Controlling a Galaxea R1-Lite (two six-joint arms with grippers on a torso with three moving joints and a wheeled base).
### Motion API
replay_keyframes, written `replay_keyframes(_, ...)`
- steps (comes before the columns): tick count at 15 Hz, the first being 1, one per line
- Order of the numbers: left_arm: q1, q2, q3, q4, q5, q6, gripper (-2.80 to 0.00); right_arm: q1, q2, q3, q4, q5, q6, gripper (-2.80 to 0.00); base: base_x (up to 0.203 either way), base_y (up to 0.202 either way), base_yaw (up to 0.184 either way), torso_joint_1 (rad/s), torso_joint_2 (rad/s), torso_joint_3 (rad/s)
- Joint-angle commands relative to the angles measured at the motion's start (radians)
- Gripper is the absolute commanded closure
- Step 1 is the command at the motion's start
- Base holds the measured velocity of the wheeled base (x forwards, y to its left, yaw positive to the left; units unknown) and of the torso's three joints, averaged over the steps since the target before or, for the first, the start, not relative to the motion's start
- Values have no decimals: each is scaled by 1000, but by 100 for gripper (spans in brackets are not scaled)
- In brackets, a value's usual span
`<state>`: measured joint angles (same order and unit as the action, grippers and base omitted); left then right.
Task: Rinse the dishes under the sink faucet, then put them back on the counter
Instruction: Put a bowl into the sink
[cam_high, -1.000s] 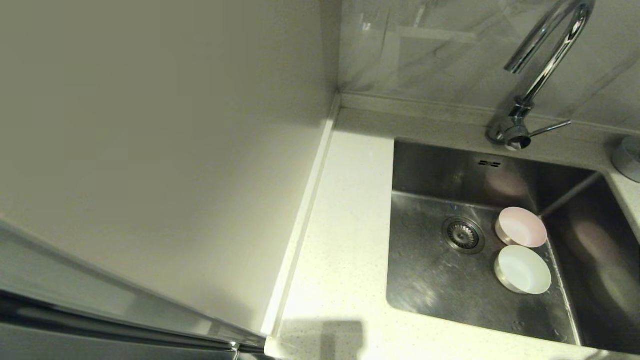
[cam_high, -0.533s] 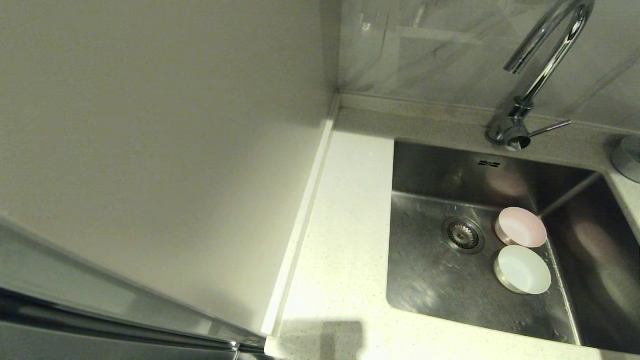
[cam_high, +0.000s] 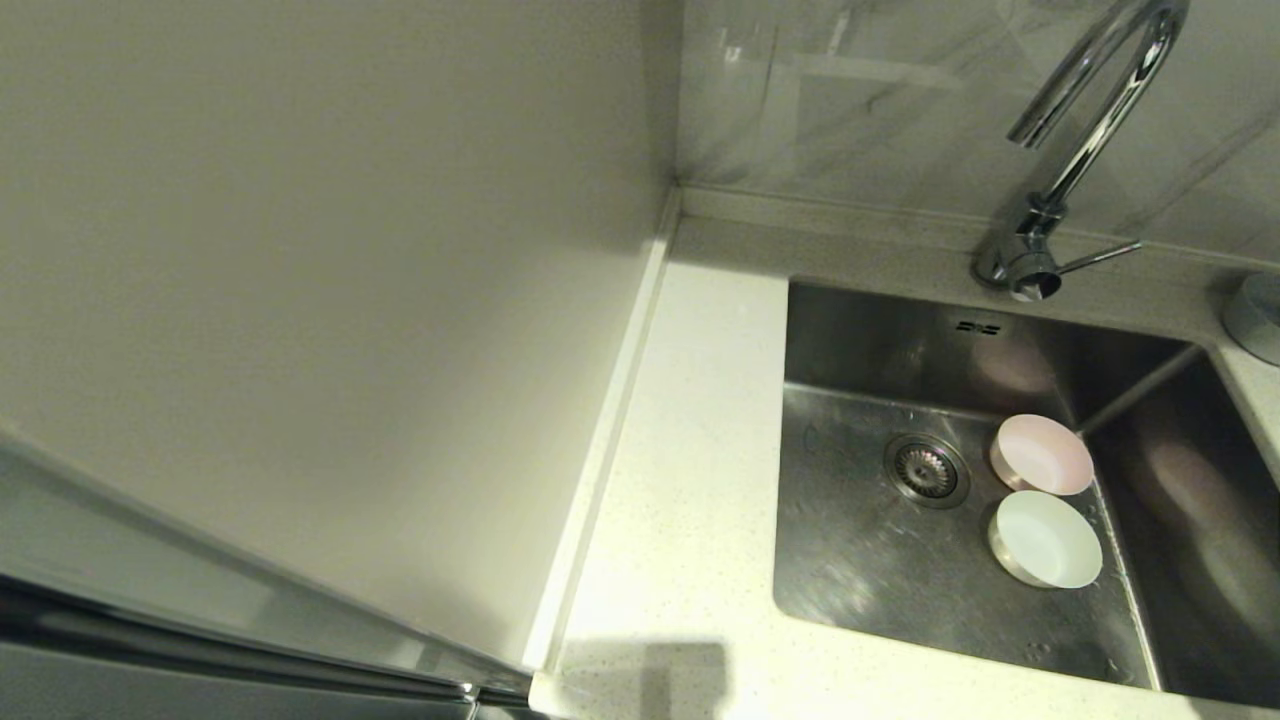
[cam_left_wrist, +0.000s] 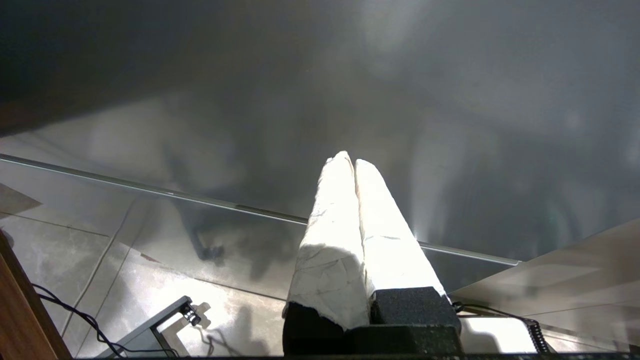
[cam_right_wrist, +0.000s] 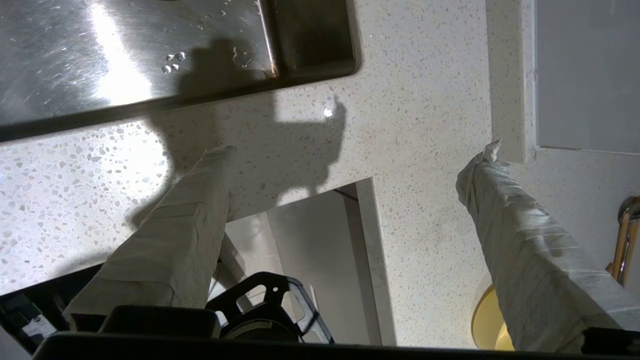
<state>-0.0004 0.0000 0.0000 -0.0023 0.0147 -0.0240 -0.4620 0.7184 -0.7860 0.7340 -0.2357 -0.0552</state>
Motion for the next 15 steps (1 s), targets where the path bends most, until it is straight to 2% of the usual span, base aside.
replay_keyframes(1,0,-5,0,-1,1,0,0,0,-2,0,4,-2,-3,-280,0,0,0,0,0,0)
replay_keyframes(3,0,-4,0,-1,1,-1,0,0,1,-4,4,21,-2,-280,0,0,0,0,0,0)
replay_keyframes(5,0,-3,0,-1,1,-1,0,0,6,0,4,84,-8,-280,0,0,0,0,0,0)
replay_keyframes(9,0,-5,0,-1,1,-1,0,3,85,-24,1,122,-45,-280,0,0,0,0,0,0)
replay_keyframes(15,0,-4,0,-1,1,-1,0,3,118,-32,1,133,-63,-280,0,0,0,0,0,0)
